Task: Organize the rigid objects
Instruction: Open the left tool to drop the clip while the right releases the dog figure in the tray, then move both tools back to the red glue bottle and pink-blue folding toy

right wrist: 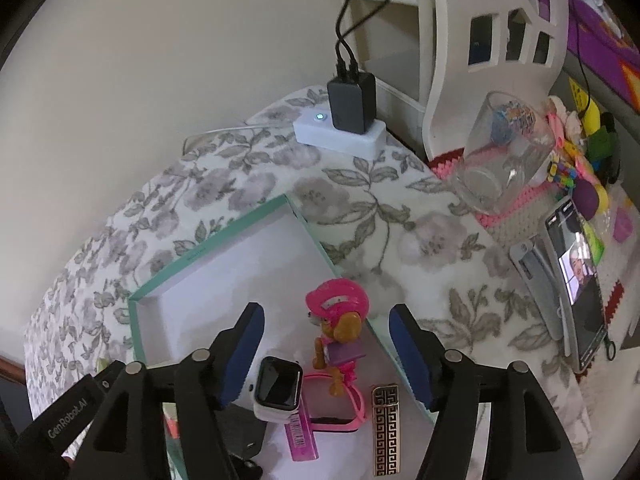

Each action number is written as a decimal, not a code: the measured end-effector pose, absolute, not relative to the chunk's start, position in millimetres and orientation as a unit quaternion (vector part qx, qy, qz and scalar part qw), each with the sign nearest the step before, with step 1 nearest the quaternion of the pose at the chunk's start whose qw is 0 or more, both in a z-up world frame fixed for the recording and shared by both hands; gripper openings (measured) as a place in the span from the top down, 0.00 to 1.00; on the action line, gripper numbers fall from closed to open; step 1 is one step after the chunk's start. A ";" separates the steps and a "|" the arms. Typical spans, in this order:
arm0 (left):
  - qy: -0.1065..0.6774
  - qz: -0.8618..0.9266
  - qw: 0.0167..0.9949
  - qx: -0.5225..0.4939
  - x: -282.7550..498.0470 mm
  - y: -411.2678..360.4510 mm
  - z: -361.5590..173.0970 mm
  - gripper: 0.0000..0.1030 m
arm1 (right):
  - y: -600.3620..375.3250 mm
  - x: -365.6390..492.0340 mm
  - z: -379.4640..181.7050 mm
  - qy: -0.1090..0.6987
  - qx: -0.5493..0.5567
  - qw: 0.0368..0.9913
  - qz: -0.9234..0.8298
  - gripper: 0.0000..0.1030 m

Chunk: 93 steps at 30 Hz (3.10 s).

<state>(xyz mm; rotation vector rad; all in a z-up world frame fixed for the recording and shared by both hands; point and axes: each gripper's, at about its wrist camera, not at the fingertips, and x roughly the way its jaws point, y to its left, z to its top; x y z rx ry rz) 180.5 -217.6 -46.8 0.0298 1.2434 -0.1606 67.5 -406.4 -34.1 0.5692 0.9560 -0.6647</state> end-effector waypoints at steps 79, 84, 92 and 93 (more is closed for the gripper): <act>0.669 0.056 0.739 -0.062 213.1 -28.2 -109.2 0.05 | -233.3 139.8 -60.0 0.507 0.141 0.833 -0.172 0.00; 0.683 0.021 0.728 -0.057 210.5 -57.0 -115.4 0.05 | -249.8 134.1 -59.7 0.503 0.163 0.827 -0.190 0.00; 0.692 -0.020 0.721 -0.026 203.2 -103.8 -120.7 0.05 | -252.3 132.6 -61.0 0.505 0.170 0.826 -0.186 0.00; 0.693 -0.022 0.721 -0.022 202.4 -109.2 -121.6 0.05 | -252.7 132.5 -61.0 0.505 0.170 0.826 -0.187 0.00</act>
